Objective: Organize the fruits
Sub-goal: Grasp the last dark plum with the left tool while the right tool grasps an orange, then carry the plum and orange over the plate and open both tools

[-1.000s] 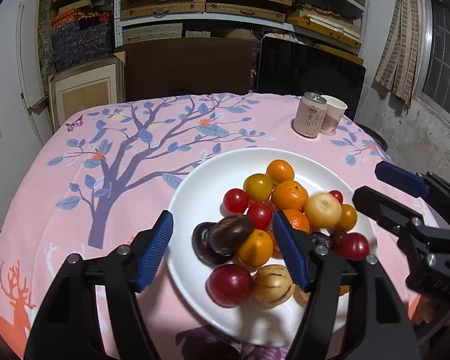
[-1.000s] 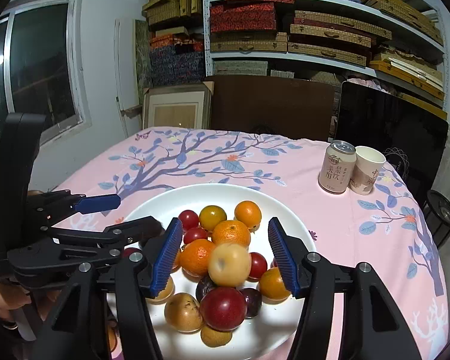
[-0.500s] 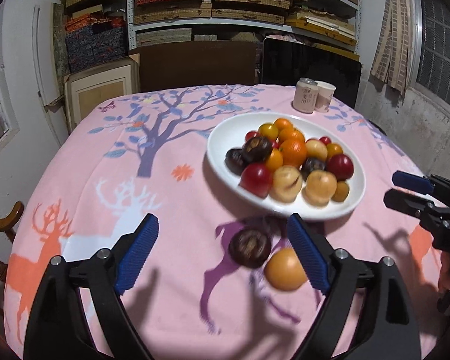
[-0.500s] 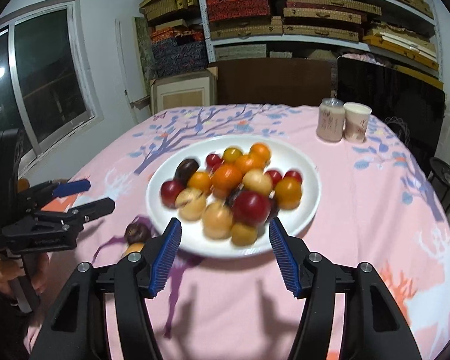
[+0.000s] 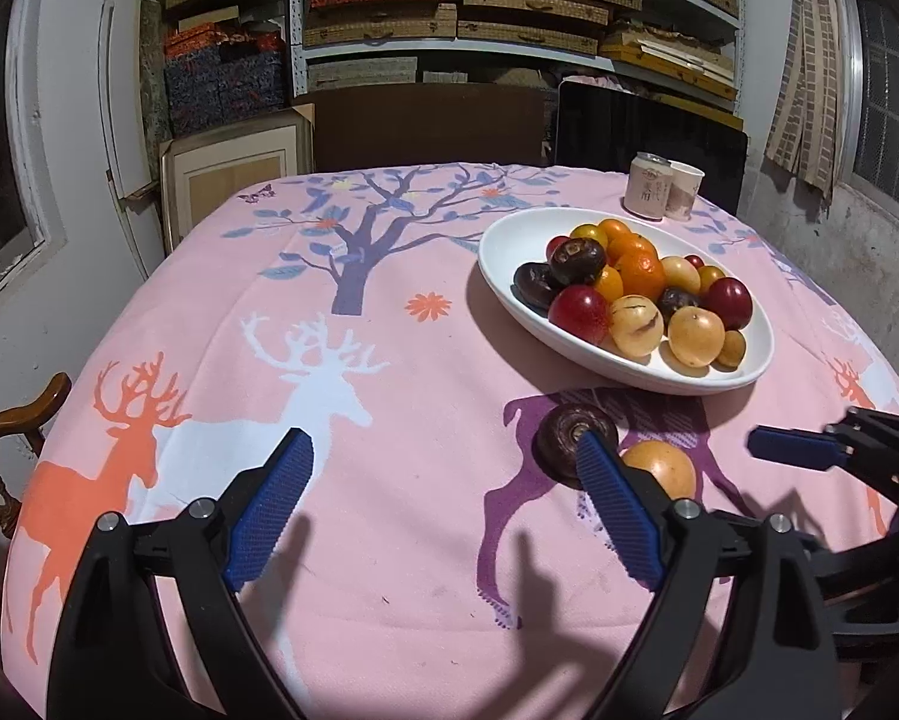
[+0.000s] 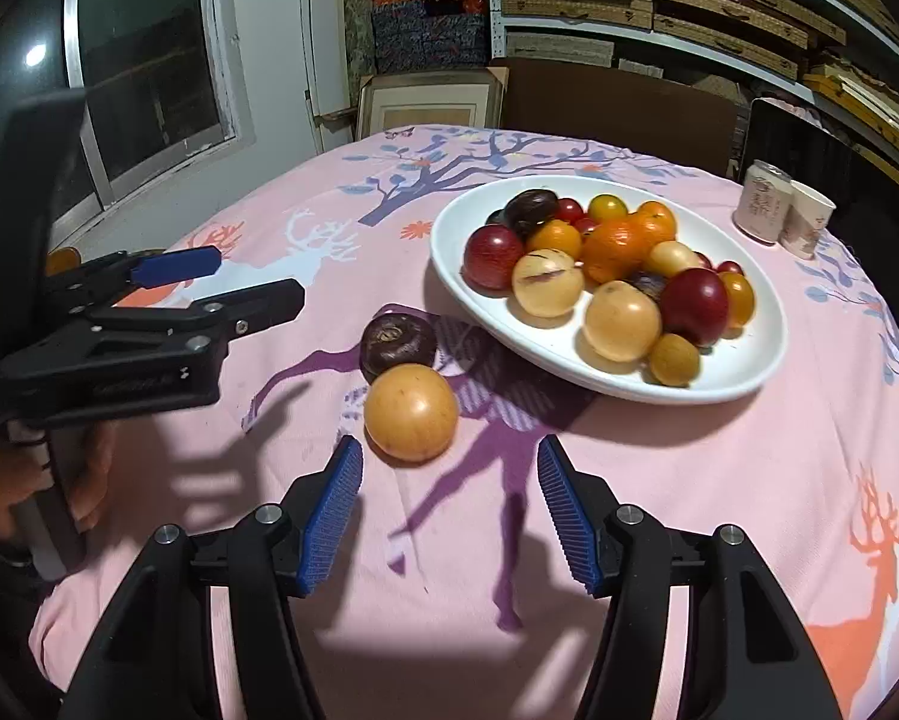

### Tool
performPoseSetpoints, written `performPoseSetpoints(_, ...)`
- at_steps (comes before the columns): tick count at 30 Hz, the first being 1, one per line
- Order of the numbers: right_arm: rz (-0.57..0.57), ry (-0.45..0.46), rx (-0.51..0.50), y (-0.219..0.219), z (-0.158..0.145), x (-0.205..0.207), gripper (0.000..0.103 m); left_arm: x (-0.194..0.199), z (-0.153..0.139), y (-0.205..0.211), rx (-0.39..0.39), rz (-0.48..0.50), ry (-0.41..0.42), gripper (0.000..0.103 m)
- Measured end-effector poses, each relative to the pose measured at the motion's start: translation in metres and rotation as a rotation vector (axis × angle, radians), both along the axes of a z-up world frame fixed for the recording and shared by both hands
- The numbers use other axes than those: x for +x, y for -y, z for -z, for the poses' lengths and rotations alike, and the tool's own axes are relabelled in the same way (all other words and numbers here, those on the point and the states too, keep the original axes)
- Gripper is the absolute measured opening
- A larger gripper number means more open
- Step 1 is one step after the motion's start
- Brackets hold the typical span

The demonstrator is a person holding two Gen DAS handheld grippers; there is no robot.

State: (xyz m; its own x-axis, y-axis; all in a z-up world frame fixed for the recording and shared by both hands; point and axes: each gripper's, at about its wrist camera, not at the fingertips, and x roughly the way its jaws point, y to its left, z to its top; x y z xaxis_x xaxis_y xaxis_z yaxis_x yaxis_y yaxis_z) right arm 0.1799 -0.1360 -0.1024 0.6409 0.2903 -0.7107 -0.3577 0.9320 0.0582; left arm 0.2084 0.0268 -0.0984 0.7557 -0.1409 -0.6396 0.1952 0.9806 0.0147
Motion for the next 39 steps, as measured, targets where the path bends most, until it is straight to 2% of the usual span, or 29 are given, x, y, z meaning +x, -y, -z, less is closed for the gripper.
performPoseSetpoints(5, -0.014, -0.033, -0.064, -0.024, 0.013, 0.025, 0.060, 0.000, 0.000, 0.000, -0.003, 0.006, -0.001, 0.087)
performPoseSetpoints(8, -0.033, -0.062, -0.051, -0.027, 0.019, 0.032, 0.042, 0.001, 0.001, -0.001, -0.003, 0.001, -0.005, 0.087)
performPoseSetpoints(10, -0.025, -0.053, -0.049, -0.025, 0.017, 0.028, 0.042, 0.002, 0.003, -0.001, 0.002, -0.004, -0.009, 0.087)
performPoseSetpoints(16, 0.036, 0.002, 0.047, 0.021, 0.005, -0.004, 0.042, 0.004, 0.010, 0.005, 0.014, 0.021, -0.041, 0.087)
performPoseSetpoints(19, 0.101, 0.033, 0.086, 0.054, 0.005, -0.018, 0.043, 0.018, 0.018, 0.017, -0.059, 0.066, -0.148, 0.087)
performPoseSetpoints(20, 0.122, 0.036, 0.105, 0.062, 0.006, -0.020, 0.043, 0.020, 0.018, 0.024, -0.044, 0.075, -0.154, 0.087)
performPoseSetpoints(23, 0.143, 0.032, 0.165, 0.078, 0.006, -0.021, 0.043, 0.025, 0.020, 0.057, 0.104, 0.101, -0.118, 0.087)
performPoseSetpoints(25, 0.140, 0.025, 0.183, 0.081, 0.008, -0.020, 0.043, 0.031, 0.024, 0.068, 0.144, 0.109, -0.118, 0.087)
performPoseSetpoints(26, 0.138, 0.024, 0.190, 0.082, 0.008, -0.020, 0.043, 0.033, 0.026, 0.072, 0.146, 0.118, -0.122, 0.086)
performPoseSetpoints(27, 0.136, 0.025, 0.198, 0.084, 0.008, -0.021, 0.043, 0.034, 0.030, 0.074, 0.148, 0.127, -0.127, 0.073)
performPoseSetpoints(28, 0.134, 0.024, 0.209, 0.086, 0.008, -0.021, 0.043, 0.036, 0.035, 0.076, 0.155, 0.141, -0.144, 0.053)
performPoseSetpoints(29, 0.133, 0.022, 0.217, 0.087, 0.008, -0.021, 0.043, 0.038, 0.038, 0.076, 0.133, 0.166, -0.175, 0.048)
performPoseSetpoints(30, 0.132, 0.017, 0.225, 0.087, 0.009, -0.020, 0.043, 0.036, 0.035, 0.074, 0.119, 0.167, -0.165, 0.042)
performPoseSetpoints(32, 0.131, 0.002, 0.238, 0.089, 0.011, -0.018, 0.043, 0.034, 0.034, 0.073, 0.122, 0.175, -0.164, 0.042)
performPoseSetpoints(35, 0.134, -0.003, 0.247, 0.089, 0.010, -0.018, 0.043, 0.030, 0.030, 0.070, 0.081, 0.190, -0.157, 0.042)
performPoseSetpoints(39, 0.131, 0.014, 0.244, 0.088, 0.008, -0.020, 0.043, 0.022, 0.027, 0.074, 0.090, 0.199, -0.126, 0.042)
